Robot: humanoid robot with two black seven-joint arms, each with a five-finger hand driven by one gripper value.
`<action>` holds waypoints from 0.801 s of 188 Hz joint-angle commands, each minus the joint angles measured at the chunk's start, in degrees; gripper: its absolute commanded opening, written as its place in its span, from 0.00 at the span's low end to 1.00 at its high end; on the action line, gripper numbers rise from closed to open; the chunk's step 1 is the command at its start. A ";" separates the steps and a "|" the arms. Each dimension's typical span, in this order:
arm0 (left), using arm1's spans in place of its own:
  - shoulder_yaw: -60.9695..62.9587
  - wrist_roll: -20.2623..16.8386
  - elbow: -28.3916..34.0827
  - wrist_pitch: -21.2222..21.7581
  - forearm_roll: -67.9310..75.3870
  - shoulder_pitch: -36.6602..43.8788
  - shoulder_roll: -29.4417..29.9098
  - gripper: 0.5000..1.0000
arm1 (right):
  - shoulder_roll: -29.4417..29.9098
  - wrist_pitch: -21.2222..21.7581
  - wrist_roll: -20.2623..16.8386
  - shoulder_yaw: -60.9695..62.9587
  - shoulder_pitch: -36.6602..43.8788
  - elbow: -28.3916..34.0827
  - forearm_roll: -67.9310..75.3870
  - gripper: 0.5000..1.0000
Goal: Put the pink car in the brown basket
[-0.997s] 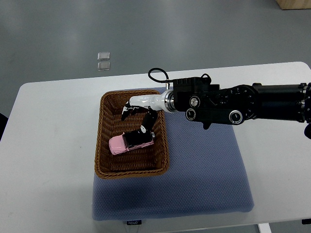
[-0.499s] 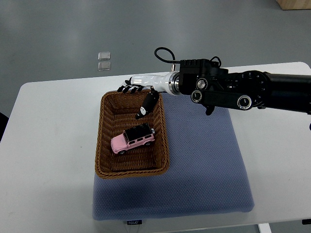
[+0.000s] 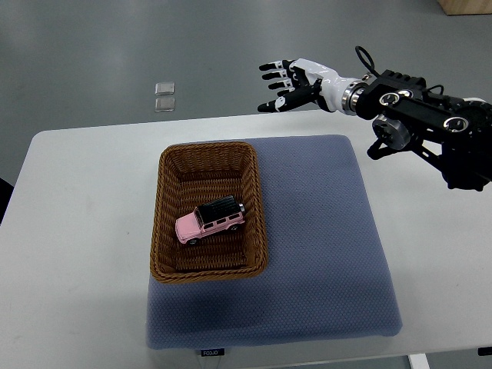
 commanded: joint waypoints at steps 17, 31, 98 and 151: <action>0.00 0.00 0.00 0.00 0.00 0.00 0.00 1.00 | 0.03 -0.39 1.15 17.19 -8.00 -2.53 3.33 0.79; 0.00 0.00 0.00 0.00 0.00 0.00 0.00 1.00 | 0.38 0.05 1.15 23.34 -11.16 -2.97 5.53 0.79; 0.00 0.00 0.00 0.00 0.00 0.00 0.00 1.00 | 3.81 4.27 1.59 38.47 -18.55 -10.53 22.94 0.81; 0.00 0.00 0.00 0.00 0.00 0.00 0.00 1.00 | 3.72 4.89 2.47 43.12 -18.46 -14.92 35.24 0.83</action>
